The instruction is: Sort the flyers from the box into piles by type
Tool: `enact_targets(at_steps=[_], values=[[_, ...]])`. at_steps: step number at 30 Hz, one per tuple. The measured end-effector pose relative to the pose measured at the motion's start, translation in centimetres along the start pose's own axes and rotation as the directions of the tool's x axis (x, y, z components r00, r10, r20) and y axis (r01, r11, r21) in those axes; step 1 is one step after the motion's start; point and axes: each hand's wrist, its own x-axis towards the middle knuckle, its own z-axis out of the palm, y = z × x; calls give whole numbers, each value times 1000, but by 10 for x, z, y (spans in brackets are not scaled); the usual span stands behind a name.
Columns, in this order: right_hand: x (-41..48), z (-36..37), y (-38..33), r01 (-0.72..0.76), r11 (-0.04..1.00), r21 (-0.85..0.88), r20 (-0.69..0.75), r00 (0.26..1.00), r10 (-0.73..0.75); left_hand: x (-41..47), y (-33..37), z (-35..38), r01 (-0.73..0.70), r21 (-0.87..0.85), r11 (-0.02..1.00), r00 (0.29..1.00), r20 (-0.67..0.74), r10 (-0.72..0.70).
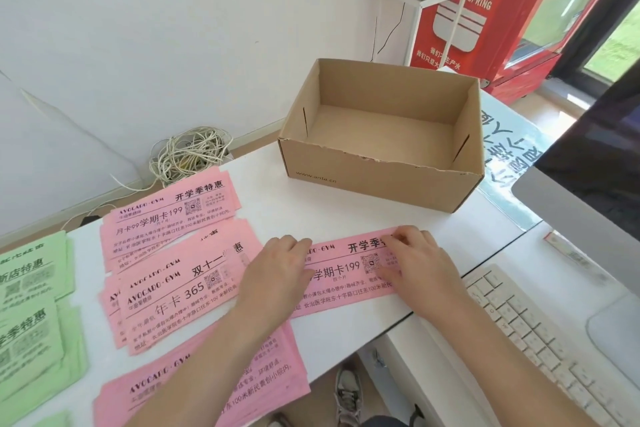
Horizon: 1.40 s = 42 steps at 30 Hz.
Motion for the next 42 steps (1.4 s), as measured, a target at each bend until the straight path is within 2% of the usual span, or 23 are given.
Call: enact_targets(at_steps=[7,17,20,23,25,28,30,31,33,35,37,38,39,41,42], values=[[-5,11,-3,49,988,-148,-55,997,-57,-4,-4,9,-15,180,983,993,-115,36],[-10,8,-8,52,988,-148,-20,998,-55,-8,-5,14,-33,264,964,972,-215,92],[-12,6,-9,48,987,-152,-30,998,-53,-9,-5,12,-43,238,970,970,-224,97],[-12,3,-11,29,989,-142,-12,999,-31,-9,-4,12,-78,110,991,960,-262,105],[-13,1,-10,4,997,-75,-3,1000,-5,-12,-4,8,-118,53,992,938,-322,128],[-12,-8,-1,-71,993,99,-119,989,83,-21,1,2,-309,58,949,848,-435,303],[-11,-15,11,-31,977,209,-292,952,93,-28,4,-1,-427,34,904,781,-490,387],[-11,-16,18,-6,974,227,-349,933,87,-31,4,-1,-460,-7,888,775,-491,398],[-12,-18,28,13,966,259,-370,925,87,-36,3,-2,-446,-187,875,839,-428,336],[-13,-21,34,18,938,347,-356,928,114,-36,3,-10,-265,-491,830,958,-231,169],[-17,-28,37,5,886,464,-319,934,162,-29,1,-15,-72,-670,739,995,-95,11],[-19,-31,38,-15,858,513,-295,936,193,-23,-2,-17,-1,-667,745,995,-73,-64],[-20,-34,39,-40,832,554,-269,937,224,-16,-5,-17,60,-586,808,992,-58,-115],[-20,-42,41,-92,785,613,-210,938,274,-6,-8,-16,124,-269,955,992,44,-116],[-18,-46,43,-127,772,622,-163,944,286,-2,-7,-14,120,-119,986,987,119,-105]])
